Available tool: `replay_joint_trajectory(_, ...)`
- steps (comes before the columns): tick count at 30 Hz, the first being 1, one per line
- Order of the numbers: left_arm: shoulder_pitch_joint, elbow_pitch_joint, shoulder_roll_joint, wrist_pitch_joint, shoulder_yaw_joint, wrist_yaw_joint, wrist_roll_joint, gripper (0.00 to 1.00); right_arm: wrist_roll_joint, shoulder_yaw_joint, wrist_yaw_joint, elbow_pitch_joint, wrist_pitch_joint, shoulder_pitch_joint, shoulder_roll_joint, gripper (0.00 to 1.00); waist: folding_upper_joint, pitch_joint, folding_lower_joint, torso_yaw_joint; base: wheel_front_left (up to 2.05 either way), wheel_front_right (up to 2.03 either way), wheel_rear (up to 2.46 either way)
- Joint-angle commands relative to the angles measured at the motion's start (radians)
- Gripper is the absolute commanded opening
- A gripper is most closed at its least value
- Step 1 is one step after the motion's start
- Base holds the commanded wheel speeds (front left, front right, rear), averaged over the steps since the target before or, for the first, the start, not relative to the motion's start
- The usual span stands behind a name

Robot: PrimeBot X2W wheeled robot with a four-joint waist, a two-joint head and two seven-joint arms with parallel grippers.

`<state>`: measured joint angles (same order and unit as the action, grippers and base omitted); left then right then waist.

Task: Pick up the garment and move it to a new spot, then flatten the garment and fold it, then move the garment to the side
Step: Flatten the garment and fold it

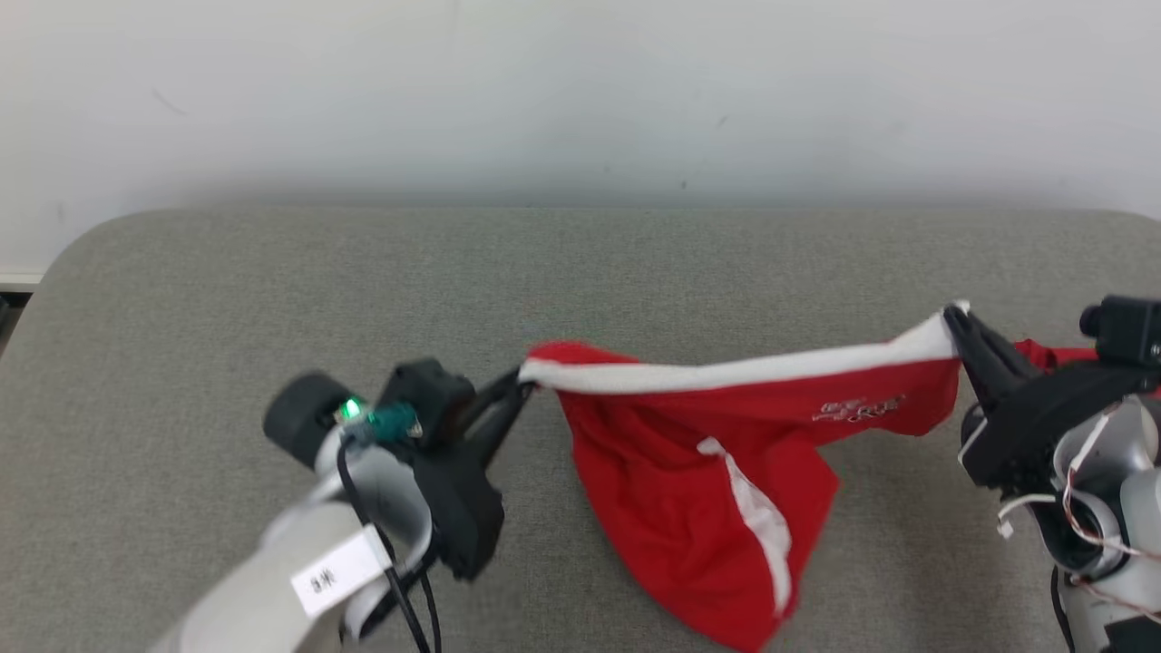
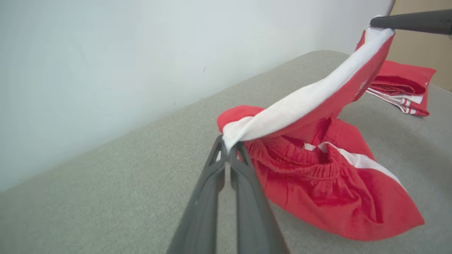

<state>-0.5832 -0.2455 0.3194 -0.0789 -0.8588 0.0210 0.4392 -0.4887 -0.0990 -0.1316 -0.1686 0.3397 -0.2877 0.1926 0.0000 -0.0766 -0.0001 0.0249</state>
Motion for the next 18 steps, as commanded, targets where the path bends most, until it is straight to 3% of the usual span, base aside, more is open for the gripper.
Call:
replay_joint_trajectory(1, -0.045, 0.011, 0.014, -0.010, 0.012, 0.001, -0.016, 0.00, -0.006, 0.009, 0.002, 0.013, -0.009, -0.034, 0.007, 0.00, 0.0000, -0.005, 0.0001, -0.009, 0.00, 0.00, 0.00)
replay_joint_trajectory(11, -0.306, -0.010, 0.042, -0.061, 0.073, 0.030, -0.050, 0.00, -0.053, 0.106, 0.002, 0.028, -0.014, -0.293, 0.030, 0.00, 0.0000, -0.126, 0.0001, -0.052, 0.00, 0.00, 0.00)
replay_joint_trajectory(18, -0.511, -0.075, 0.047, -0.066, 0.099, 0.056, -0.089, 0.00, -0.070, 0.112, 0.002, -0.032, -0.069, -0.529, 0.031, 0.00, 0.0000, -0.249, 0.0001, -0.076, 0.00, 0.00, 0.00)
